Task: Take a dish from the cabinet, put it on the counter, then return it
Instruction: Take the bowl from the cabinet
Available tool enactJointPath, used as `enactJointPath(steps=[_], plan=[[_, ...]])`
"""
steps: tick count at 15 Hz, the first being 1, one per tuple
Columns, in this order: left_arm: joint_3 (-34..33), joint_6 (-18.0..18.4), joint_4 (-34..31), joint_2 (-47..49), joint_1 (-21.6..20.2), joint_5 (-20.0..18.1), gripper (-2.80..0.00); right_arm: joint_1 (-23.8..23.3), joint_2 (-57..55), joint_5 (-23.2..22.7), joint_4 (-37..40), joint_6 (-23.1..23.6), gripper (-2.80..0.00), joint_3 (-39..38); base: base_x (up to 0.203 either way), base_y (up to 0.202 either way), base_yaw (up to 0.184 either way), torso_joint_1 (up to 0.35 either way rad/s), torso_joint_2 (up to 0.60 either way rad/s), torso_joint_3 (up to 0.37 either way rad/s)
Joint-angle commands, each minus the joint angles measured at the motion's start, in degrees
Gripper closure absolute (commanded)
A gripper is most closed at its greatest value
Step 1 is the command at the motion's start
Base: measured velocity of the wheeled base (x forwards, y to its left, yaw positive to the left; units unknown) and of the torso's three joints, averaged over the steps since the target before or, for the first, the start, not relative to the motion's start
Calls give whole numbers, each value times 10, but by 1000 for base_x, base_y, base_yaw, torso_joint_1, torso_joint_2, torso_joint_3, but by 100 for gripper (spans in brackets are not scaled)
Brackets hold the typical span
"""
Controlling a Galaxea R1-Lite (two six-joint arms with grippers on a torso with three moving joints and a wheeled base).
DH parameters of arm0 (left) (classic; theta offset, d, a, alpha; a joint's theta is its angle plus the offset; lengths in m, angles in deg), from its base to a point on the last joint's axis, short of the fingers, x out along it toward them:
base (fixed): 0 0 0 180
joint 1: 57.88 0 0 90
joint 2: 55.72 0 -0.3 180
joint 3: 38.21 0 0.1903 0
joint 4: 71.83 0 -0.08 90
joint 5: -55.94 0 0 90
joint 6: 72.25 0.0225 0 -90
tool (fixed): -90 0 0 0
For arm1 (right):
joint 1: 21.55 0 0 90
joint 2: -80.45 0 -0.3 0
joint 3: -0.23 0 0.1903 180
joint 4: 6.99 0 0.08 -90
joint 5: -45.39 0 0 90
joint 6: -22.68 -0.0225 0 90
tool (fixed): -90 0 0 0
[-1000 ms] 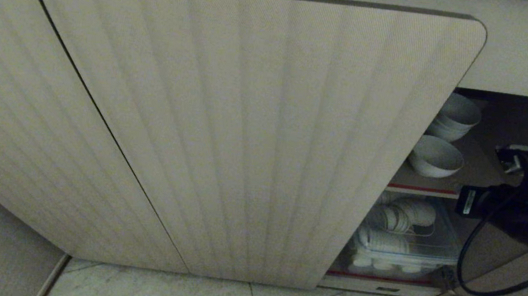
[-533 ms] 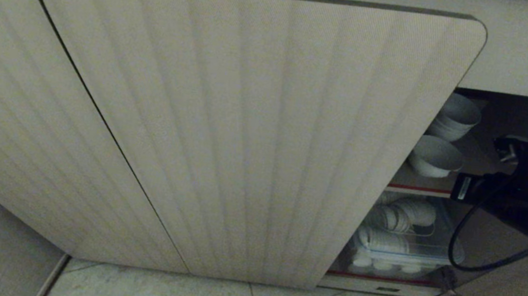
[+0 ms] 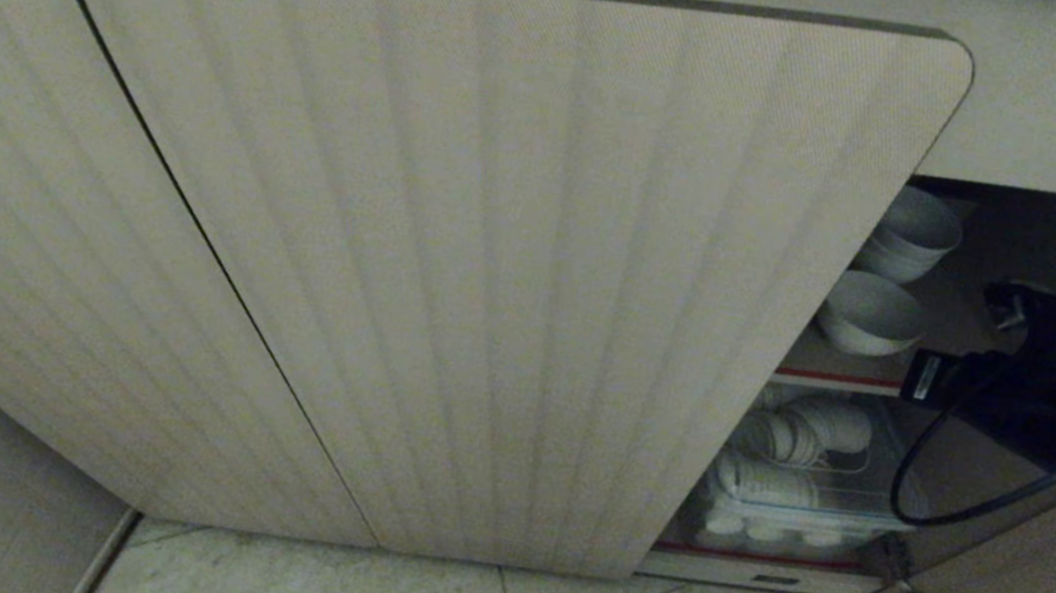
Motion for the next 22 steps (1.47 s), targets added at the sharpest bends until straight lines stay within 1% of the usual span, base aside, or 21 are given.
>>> enactJointPath(steps=[1,6,9,17,18,20,22], plan=[[0,0,0,0,0,0,0,-7,-7,-1,-6,-7,0,-1,0,0,0,0,0,0],[0,0,0,0,0,0,0,-8,-18,-1,-31,-12,0,0,0,0,0,0,0,0],[0,0,0,0,0,0,0,-8,-16,-1,-32,-20,0,0,0,0,0,0,0,0],[0,0,0,0,0,0,0,-8,-16,-2,-33,-21,0,-1,0,0,0,0,0,0],[0,0,0,0,0,0,0,-7,-16,-2,-33,-21,-280,0,0,0,0,0,0,0],[0,0,0,0,0,0,0,-7,-16,-2,-33,-21,-280,4,0,0,0,0,0,0],[0,0,0,0,0,0,0,-7,-14,-2,-33,-40,-280,9,0,0,0,0,0,0]])
